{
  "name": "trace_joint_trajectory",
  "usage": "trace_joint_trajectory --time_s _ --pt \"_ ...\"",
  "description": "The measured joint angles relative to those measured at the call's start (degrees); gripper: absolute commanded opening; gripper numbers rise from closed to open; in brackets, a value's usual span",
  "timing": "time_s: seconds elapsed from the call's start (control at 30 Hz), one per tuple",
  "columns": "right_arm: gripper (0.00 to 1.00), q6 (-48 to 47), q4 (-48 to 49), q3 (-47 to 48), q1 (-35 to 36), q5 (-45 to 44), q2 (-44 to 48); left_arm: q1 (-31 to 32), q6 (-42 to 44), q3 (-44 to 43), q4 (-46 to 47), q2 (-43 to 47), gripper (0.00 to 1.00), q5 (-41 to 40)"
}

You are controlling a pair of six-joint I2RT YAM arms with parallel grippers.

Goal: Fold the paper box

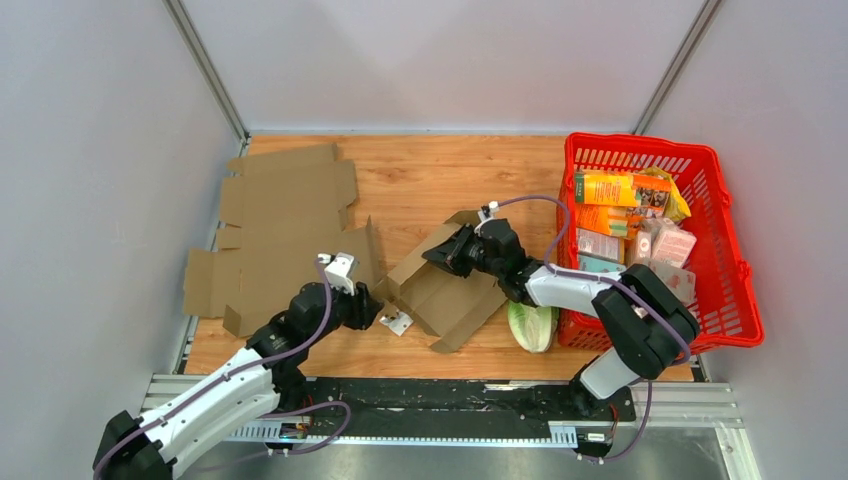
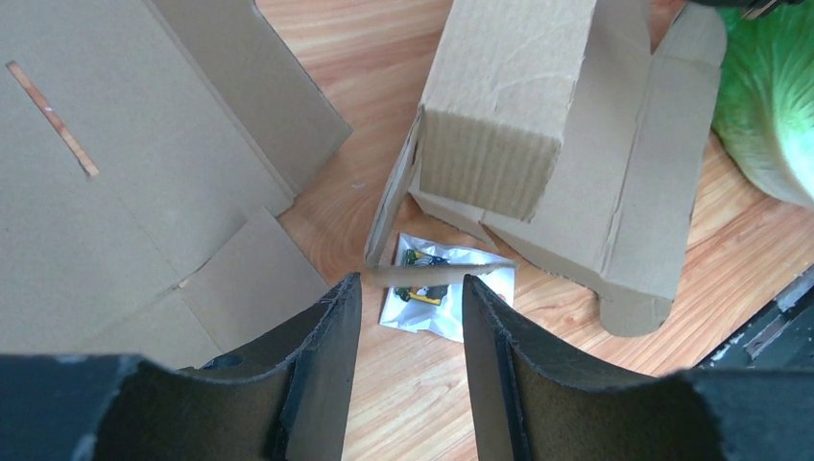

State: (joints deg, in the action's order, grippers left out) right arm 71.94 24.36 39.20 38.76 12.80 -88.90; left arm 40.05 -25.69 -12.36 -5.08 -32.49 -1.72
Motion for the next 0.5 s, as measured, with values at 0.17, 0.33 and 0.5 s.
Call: trace_joint_trajectory --time_s 0.17,0.33,0.5 --pt "0.16 -1.4 2.2 -1.2 -2.0 3.8 -0.4 0.0 0.0 0.0 0.5 -2.4 0.52 0.6" --pt "0.14 -1.2 5.3 -1.7 -3.8 7.4 -1.9 0.0 0.0 0.0 0.5 -1.1 0.52 0.4" --pt "0.14 -1.3 6.8 -1.6 -5.9 10.3 -2.3 0.0 -0.1 -0.2 0.2 -0.9 0.52 -2.4"
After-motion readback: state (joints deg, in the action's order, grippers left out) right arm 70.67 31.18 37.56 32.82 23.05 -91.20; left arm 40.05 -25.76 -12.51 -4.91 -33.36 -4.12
